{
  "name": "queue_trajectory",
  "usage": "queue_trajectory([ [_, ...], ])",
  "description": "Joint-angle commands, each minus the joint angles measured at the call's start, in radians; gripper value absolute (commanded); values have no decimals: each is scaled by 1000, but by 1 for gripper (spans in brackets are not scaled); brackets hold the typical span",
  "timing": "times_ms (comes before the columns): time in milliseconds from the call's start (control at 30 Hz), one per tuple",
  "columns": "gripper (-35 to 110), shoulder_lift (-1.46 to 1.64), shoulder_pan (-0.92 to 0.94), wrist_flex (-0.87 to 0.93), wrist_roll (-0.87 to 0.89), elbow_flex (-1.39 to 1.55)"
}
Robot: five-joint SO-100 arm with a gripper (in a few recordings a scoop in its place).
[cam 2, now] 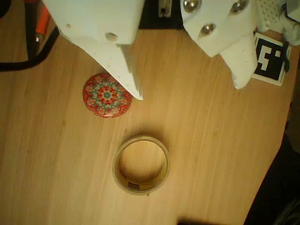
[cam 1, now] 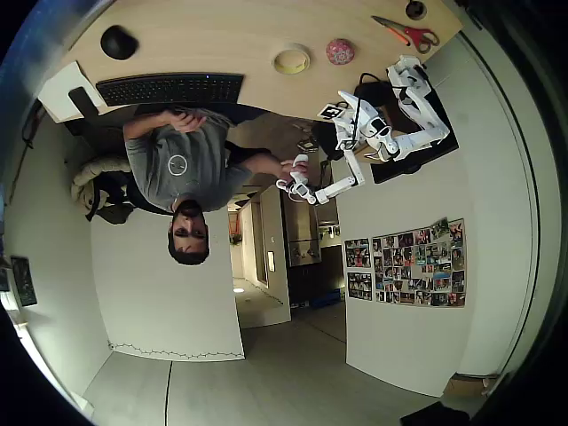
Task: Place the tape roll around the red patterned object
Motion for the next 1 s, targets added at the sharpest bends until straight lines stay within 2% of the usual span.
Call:
queue_trajectory([
  [0, 46, -462, -166, -107, 20, -439],
  [467, 45, -505, -147, -163, 35, -414],
  [767, 44, -733, -103, -322, 98, -446],
  [967, 43, -857, -91, -328, 183, -502],
])
